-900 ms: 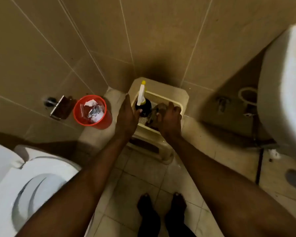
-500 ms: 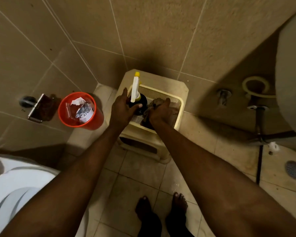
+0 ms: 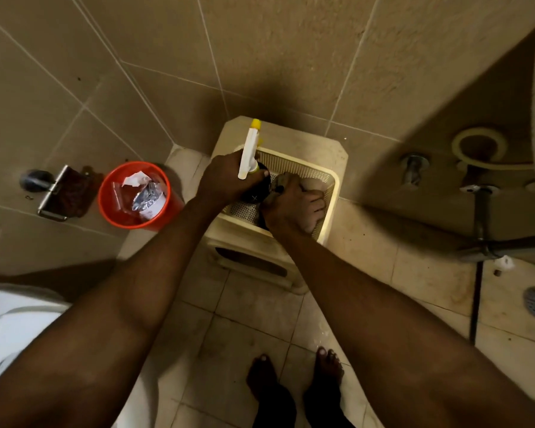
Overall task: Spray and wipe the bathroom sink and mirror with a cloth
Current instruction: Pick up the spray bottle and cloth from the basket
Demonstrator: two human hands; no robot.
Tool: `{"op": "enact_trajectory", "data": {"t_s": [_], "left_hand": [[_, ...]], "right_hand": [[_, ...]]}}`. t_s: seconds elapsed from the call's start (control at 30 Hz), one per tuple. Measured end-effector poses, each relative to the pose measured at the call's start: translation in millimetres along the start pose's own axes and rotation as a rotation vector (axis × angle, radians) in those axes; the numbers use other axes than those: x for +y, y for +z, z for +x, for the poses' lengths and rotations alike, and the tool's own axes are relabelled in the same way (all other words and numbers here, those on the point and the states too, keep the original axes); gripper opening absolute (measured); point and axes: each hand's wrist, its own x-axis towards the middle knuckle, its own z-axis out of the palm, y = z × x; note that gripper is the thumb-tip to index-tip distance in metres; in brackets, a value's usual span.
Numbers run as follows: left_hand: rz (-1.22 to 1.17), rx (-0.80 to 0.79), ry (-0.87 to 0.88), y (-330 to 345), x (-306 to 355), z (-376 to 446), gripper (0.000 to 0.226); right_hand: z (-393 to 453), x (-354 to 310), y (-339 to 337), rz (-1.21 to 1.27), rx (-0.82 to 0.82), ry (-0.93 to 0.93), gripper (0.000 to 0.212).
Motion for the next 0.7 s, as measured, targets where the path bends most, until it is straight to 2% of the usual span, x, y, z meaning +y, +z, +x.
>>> {"op": "enact_trajectory", "data": {"t_s": [0.07, 0.13, 0.23, 0.3, 0.37, 0.5, 0.6, 0.7], "left_hand": [[-0.002, 0.031, -0.004, 3, -3, -2, 0.041], [-0.002, 0.096, 0.018, 5, -7, -4, 0.04], [-0.028, 0.142, 0.026, 12, -10, -5, 0.052], [-0.053, 0.118, 0.013, 12, -11, -3, 0.072], [-0.018, 0.083, 0.054, 13, -15, 1, 0.082], [-0.023, 0.147, 0.127, 16, -13, 7, 0.065], [-0.132, 0.175, 0.156, 18, -10, 4, 0.047], [-0.162, 0.168, 0.154, 22, -9, 0, 0.043]], "right_hand": [[-2, 8, -1, -0.002, 0.001, -0.088, 0.056], [-2, 11, -4, 0.004, -0.01, -0.152, 0.063], [0, 14, -8, 0.026, -0.025, -0.196, 0.062], [2, 15, -8, 0.03, -0.023, -0.218, 0.061], [3, 16, -6, 0.043, -0.019, -0.237, 0.06], [3, 14, 0, 0.035, -0.016, -0.252, 0.06], [3, 13, 4, 0.009, -0.009, -0.228, 0.056], [11, 16, 3, 0.013, 0.026, -0.251, 0.047]]}}
